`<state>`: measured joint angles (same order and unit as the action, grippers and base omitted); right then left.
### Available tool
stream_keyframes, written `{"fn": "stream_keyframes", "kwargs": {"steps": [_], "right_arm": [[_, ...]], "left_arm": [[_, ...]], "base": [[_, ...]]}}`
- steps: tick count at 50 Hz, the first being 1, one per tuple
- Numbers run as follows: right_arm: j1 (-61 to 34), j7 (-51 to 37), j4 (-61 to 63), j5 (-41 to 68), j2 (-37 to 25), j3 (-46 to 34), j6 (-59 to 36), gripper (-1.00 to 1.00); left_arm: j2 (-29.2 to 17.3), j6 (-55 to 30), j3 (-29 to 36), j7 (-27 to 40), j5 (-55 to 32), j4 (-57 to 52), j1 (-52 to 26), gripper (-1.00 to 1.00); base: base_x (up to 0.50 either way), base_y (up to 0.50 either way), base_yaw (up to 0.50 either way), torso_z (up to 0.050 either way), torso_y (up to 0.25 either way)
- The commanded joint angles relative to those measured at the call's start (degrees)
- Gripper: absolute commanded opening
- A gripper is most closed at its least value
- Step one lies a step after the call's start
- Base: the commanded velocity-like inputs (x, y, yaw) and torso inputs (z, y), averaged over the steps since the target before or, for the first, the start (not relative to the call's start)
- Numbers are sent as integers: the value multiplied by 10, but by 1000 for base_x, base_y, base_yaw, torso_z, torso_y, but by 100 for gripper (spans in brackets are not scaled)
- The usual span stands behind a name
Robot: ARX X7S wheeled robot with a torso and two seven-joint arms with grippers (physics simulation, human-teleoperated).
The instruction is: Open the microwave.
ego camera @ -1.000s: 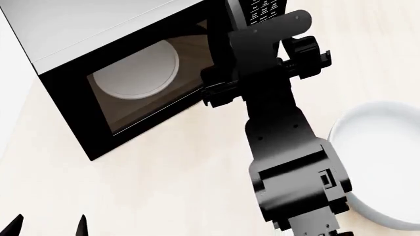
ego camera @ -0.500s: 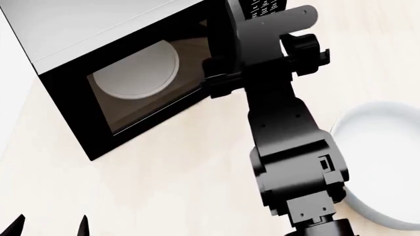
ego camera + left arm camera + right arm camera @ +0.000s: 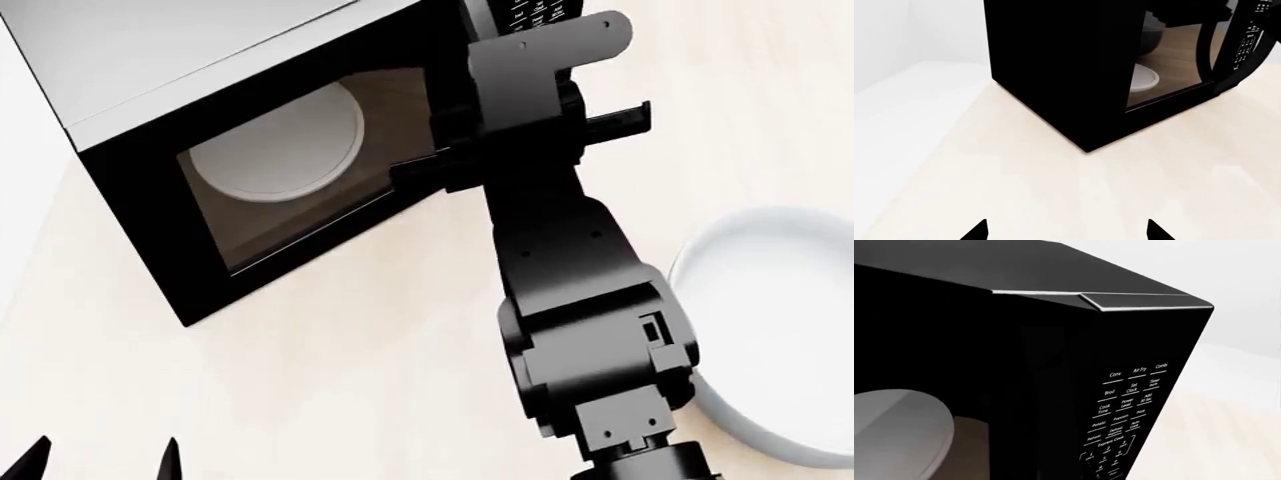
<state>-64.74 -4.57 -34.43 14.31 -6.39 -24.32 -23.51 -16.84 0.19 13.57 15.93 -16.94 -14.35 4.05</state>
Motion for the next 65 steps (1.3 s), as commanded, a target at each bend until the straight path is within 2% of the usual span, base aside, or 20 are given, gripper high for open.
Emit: {"fn": "stream_keyframes", "kwargs": {"steps": [1, 65], "right_arm": [[12, -5, 42, -4, -16, 4, -12, -100], [201, -40, 362, 60, -92, 0, -105, -100]], "left_arm": [[-1, 0, 3, 2, 0, 1, -2, 100], [-9, 6, 17, 14, -1, 1, -2, 100]], "base": [[0, 0, 0, 0, 0], [0, 0, 0, 0, 0]]}}
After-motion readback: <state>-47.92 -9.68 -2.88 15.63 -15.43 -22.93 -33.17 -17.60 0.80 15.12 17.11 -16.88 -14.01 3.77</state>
